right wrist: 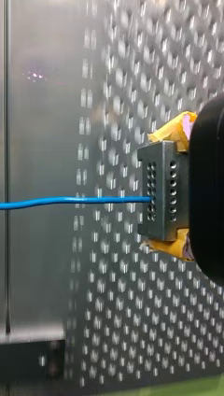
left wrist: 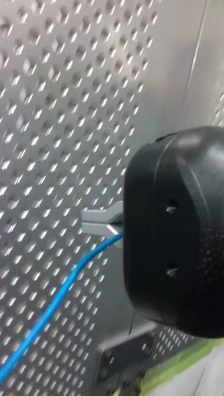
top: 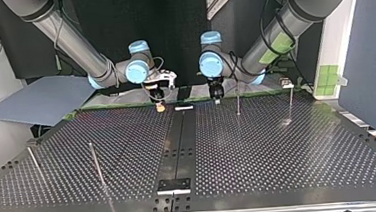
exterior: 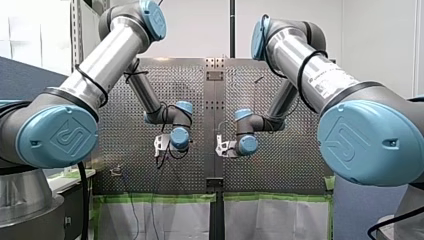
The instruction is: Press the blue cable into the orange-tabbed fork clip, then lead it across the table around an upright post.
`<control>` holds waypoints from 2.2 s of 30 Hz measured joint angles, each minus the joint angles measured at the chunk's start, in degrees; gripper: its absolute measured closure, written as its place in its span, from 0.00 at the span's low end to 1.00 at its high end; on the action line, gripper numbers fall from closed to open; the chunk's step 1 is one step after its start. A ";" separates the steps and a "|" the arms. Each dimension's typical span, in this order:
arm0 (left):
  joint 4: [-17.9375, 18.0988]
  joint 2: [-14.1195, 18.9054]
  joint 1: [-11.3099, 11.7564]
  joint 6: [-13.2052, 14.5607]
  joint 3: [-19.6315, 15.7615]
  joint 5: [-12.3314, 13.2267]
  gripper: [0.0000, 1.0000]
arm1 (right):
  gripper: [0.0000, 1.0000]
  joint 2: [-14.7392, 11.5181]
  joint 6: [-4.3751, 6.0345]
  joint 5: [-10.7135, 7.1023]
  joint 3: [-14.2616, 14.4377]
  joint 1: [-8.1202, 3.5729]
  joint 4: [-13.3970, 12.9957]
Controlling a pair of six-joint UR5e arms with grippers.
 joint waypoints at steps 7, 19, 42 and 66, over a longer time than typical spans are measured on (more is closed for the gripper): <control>-2.01 3.87 -1.43 -1.47 0.02 -0.45 0.98 | 1.00 -4.11 0.51 -0.08 -0.01 0.19 1.49; -7.04 10.51 -3.83 -1.10 2.04 -4.45 0.98 | 1.00 -10.01 0.30 0.01 -3.24 0.78 4.21; -14.99 18.35 -7.39 -0.81 10.54 -6.20 0.98 | 1.00 -18.78 1.13 0.13 -7.71 0.94 8.30; -18.39 18.40 -7.39 -0.07 17.79 -6.43 0.98 | 1.00 -25.81 1.52 1.80 -8.96 0.52 10.67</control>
